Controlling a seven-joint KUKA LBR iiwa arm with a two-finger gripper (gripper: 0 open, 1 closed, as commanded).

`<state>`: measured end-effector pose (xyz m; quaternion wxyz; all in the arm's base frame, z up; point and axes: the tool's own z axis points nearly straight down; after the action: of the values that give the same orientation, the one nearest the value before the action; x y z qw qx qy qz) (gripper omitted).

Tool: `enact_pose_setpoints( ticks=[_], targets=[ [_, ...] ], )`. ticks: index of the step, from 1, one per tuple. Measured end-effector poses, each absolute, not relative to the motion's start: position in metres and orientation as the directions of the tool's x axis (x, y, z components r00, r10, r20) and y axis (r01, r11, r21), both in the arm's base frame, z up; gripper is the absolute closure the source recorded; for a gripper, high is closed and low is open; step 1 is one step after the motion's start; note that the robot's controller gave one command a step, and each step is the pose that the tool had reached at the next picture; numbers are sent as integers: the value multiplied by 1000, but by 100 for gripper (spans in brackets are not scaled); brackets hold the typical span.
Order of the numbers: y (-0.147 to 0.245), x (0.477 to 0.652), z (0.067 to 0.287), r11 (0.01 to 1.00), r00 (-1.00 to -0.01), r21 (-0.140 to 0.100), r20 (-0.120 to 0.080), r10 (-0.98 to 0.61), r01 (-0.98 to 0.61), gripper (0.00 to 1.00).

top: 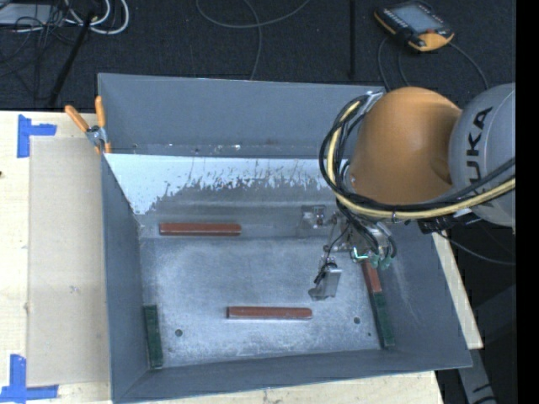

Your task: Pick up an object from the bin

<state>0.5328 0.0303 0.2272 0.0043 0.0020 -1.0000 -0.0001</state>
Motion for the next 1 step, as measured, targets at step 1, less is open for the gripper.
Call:
enact_pose_setpoints(
  ticks=[1],
  targets=[
    [30, 534, 231, 1000, -1000, 0, 1, -3, -3, 0]
  ],
)
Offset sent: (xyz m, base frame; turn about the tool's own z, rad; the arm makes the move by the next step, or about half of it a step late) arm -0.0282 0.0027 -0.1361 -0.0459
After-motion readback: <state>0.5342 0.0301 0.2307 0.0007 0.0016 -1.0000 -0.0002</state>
